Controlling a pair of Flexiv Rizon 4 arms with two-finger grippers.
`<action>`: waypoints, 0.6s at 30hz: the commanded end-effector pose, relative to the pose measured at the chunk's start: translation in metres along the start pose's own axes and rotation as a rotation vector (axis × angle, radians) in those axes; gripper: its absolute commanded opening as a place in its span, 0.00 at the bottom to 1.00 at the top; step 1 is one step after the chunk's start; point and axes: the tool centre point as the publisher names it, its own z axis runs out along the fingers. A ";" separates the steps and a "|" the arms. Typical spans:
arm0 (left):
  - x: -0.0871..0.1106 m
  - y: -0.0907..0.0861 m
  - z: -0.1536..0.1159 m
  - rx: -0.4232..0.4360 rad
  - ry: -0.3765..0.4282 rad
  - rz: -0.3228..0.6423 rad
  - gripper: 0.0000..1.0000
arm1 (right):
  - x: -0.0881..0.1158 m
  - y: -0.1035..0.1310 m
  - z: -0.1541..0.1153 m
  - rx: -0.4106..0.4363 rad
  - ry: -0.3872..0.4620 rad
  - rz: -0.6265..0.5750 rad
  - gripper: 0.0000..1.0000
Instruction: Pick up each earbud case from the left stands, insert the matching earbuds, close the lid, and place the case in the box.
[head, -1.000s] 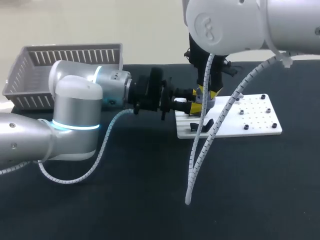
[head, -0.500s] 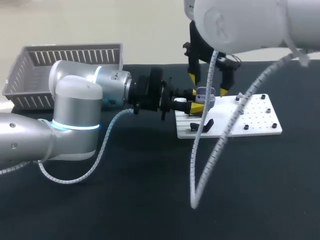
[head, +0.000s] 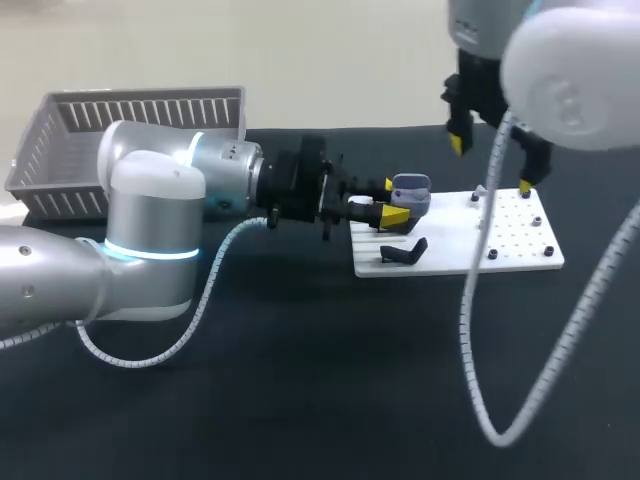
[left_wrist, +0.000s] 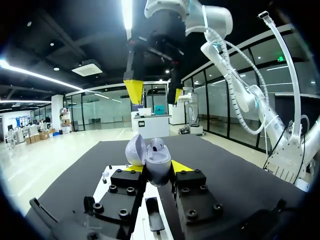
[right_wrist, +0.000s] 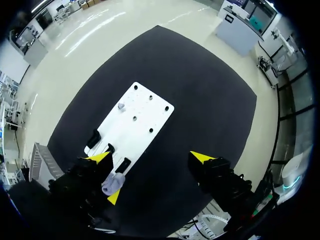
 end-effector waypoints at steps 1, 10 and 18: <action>0.001 -0.001 0.000 -0.002 -0.002 0.003 0.00 | -0.017 -0.004 0.009 -0.066 0.014 0.009 1.00; 0.001 -0.001 0.000 -0.002 -0.002 0.003 0.00 | -0.040 0.007 0.023 -0.040 0.035 -0.032 1.00; 0.001 -0.001 0.000 -0.002 -0.002 0.003 0.00 | -0.061 0.022 0.051 0.014 0.017 -0.128 1.00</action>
